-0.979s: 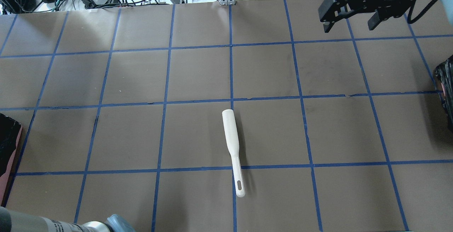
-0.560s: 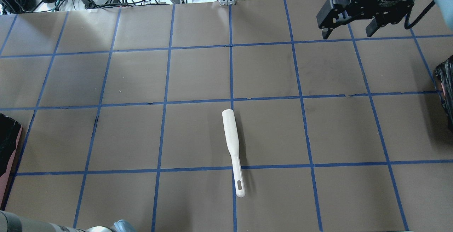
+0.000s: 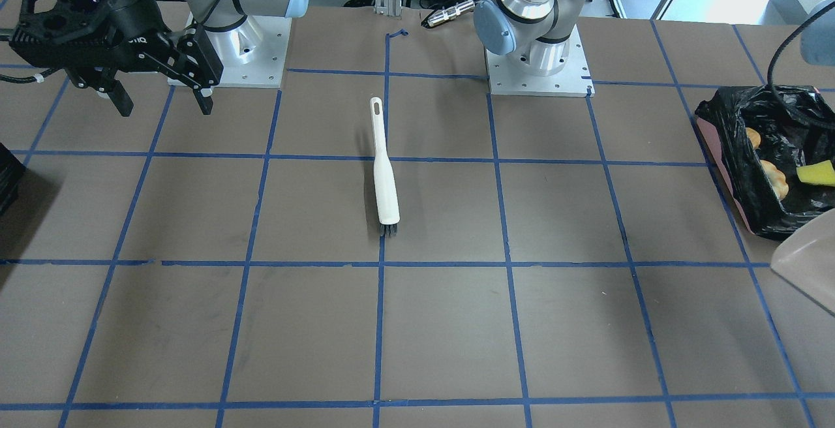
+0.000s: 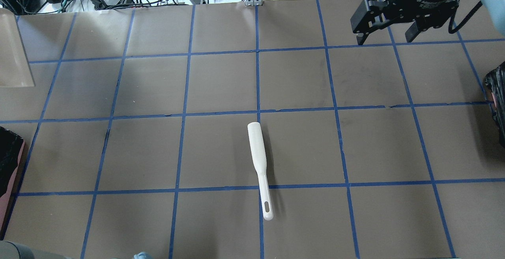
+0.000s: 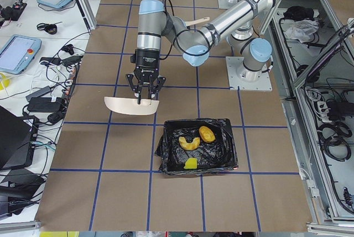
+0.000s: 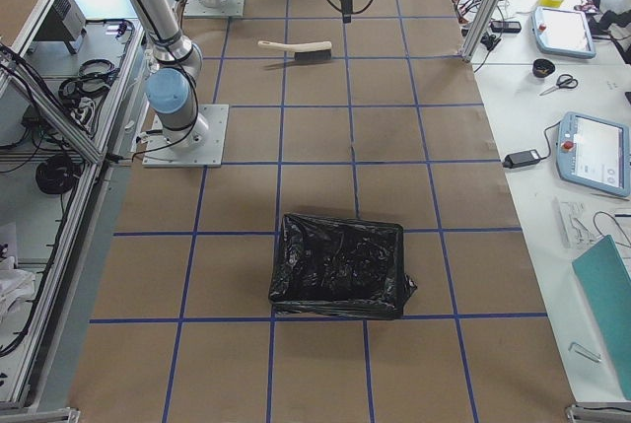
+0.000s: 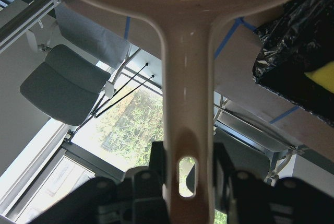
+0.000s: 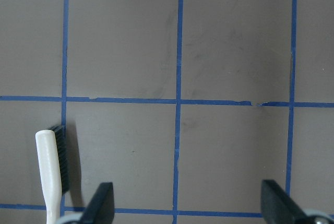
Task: Sweep and dump trash in nearest bin
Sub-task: 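Tip dustpan over bin with left gripper to dump trash, then bring empty dustpan back over table with left gripper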
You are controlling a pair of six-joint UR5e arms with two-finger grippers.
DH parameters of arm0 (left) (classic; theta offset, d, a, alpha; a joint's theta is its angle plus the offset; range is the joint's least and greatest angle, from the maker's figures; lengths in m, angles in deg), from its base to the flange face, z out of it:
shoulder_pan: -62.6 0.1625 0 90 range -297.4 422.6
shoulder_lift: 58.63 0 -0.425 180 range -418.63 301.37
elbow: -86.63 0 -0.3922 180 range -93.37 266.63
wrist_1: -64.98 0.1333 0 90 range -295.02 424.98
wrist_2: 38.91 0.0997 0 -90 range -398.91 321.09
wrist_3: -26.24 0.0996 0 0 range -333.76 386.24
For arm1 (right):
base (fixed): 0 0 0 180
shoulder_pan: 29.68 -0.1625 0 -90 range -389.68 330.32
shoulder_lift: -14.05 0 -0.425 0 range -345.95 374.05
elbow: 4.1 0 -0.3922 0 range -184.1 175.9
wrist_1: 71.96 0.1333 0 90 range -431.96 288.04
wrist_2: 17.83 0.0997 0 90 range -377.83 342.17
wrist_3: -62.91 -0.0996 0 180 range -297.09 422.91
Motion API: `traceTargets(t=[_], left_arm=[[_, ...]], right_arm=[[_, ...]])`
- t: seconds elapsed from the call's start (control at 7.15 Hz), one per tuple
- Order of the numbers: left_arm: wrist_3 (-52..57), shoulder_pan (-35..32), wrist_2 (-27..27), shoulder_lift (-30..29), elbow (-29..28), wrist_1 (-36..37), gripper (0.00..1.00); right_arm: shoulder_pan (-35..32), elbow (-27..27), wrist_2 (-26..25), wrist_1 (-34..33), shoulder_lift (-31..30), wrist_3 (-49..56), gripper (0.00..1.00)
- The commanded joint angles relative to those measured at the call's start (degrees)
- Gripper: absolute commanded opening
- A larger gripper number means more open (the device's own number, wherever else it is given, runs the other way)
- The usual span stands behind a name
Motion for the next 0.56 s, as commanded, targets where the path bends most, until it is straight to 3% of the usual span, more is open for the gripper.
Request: traceTargets(t=[0.0,0.14,0.42], left_arm=[[-25.7,-4.4,-6.7,0.7,0.0,-11.3,0.0],[-38.8,-8.5,-9.6,1.7,0.1,-16.8,0.0],[-59.4,-17.3,-10.5,0.6,-0.1,-23.5,0.0]], right_arm=[[0.0,0.2,-0.1,0.0,0.0,0.1,1.0],[0.0,0.2,-0.1,0.0,0.1,0.1,1.0],[0.0,0.5,-0.1,0.0,0.1,0.1,1.0]])
